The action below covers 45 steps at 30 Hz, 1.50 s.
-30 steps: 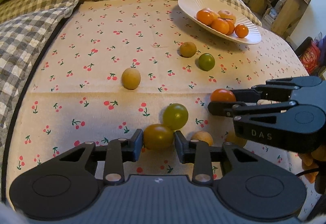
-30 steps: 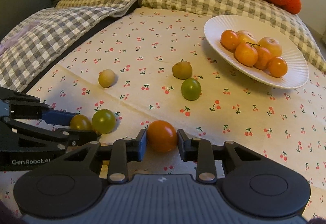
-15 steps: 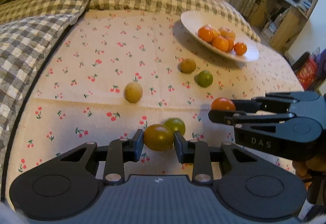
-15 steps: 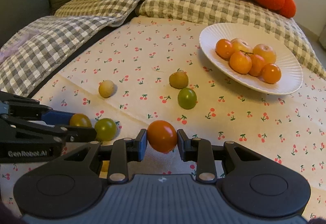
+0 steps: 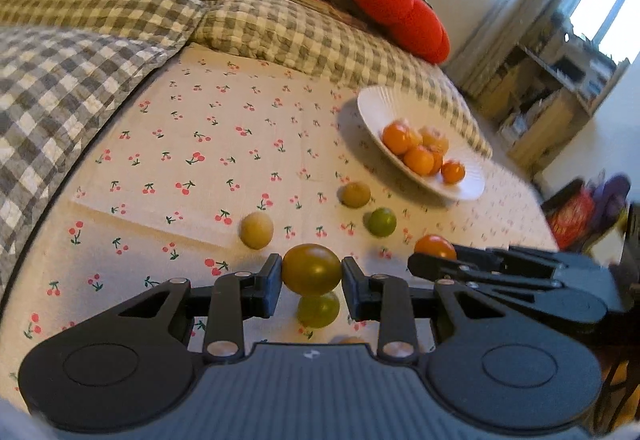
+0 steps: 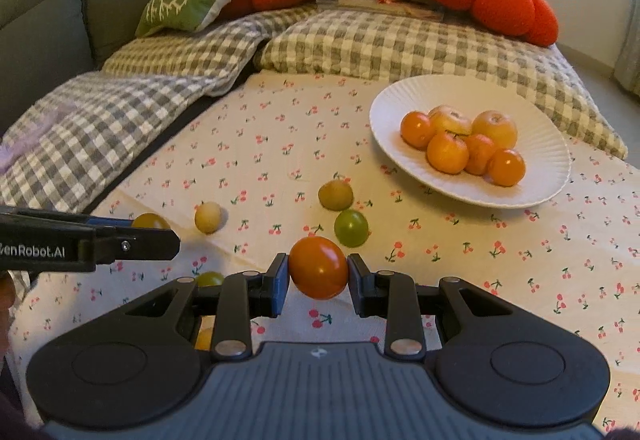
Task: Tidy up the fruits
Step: 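Carry both held fruits up to the white plate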
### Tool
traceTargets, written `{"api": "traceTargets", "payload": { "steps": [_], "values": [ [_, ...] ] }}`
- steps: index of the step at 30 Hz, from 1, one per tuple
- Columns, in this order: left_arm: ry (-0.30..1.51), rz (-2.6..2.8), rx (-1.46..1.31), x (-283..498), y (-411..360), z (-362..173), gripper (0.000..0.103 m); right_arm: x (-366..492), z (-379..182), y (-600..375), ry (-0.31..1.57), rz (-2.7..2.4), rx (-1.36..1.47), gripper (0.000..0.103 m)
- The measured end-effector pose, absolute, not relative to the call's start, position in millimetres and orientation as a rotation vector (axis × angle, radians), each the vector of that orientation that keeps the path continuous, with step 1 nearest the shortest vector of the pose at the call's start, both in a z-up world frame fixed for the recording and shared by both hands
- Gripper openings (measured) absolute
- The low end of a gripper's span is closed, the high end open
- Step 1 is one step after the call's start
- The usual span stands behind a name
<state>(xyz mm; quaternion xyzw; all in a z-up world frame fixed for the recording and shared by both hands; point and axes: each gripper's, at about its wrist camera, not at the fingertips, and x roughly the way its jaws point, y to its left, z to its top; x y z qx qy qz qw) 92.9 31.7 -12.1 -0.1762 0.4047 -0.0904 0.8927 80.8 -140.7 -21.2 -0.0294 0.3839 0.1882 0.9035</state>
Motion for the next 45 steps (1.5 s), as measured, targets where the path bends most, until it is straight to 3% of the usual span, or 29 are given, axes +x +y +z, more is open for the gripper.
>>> {"api": "traceTargets", "payload": {
  "steps": [10, 15, 28, 34, 45],
  "values": [
    [0.805, -0.130, -0.417, 95.2, 38.6, -7.4, 0.021, 82.8, -4.5, -160.3, 0.750, 0.386, 0.030, 0.028],
    [0.783, -0.131, -0.406, 97.7, 30.6, 4.1, 0.021, 89.9, 8.4, -197.2, 0.741, 0.380, 0.218, 0.028],
    [0.796, -0.233, -0.319, 122.4, -38.8, 24.7, 0.021, 104.7, 15.6, -278.1, 0.676, 0.206, 0.456, 0.028],
    [0.753, -0.278, -0.252, 141.7, -73.7, 36.8, 0.021, 111.1, 14.7, -293.4, 0.667, 0.180, 0.490, 0.028],
    [0.807, -0.307, -0.268, 197.6, -105.9, 9.4, 0.021, 133.0, 1.5, -293.8, 0.687, 0.166, 0.417, 0.028]
  ]
}}
